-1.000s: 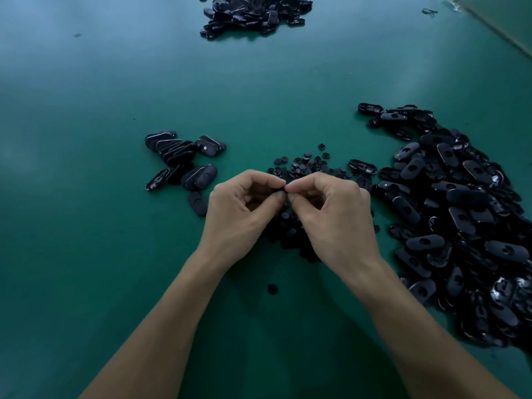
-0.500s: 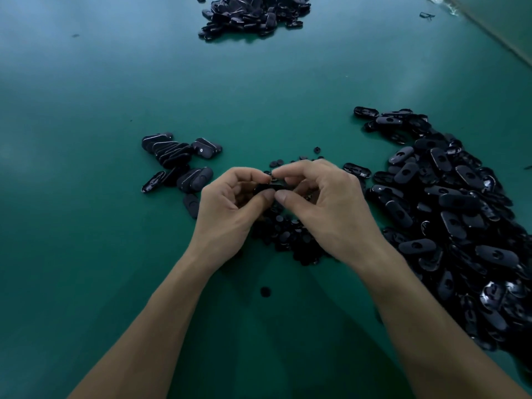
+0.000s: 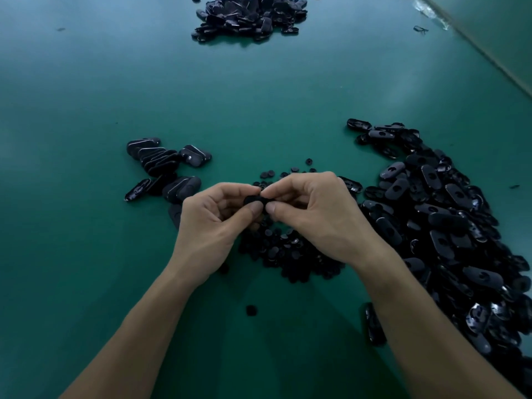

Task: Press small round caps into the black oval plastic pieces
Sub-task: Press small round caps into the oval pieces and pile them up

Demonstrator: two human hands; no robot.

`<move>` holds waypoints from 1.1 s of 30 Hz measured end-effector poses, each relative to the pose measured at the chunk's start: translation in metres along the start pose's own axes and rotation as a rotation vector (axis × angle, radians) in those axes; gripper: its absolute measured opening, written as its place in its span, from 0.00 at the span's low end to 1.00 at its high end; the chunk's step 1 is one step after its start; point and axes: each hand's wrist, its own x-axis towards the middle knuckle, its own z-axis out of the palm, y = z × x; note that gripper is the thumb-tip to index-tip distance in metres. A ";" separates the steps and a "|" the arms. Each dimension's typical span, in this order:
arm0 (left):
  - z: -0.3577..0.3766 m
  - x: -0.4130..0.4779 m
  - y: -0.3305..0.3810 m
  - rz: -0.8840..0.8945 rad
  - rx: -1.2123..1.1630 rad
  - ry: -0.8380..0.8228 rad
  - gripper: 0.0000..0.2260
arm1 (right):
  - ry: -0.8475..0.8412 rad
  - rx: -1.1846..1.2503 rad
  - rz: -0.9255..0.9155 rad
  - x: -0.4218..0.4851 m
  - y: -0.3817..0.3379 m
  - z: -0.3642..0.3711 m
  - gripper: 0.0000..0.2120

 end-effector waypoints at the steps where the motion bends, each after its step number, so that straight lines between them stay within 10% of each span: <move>1: 0.000 0.000 0.000 0.002 0.003 0.001 0.08 | 0.003 0.007 0.006 0.000 0.000 0.000 0.08; 25: 0.007 -0.006 0.002 0.088 0.175 0.046 0.10 | 0.062 -0.067 0.075 -0.016 -0.004 0.002 0.08; 33: -0.007 -0.001 0.002 0.323 0.491 0.331 0.06 | 0.286 -0.446 0.130 -0.024 0.008 -0.028 0.13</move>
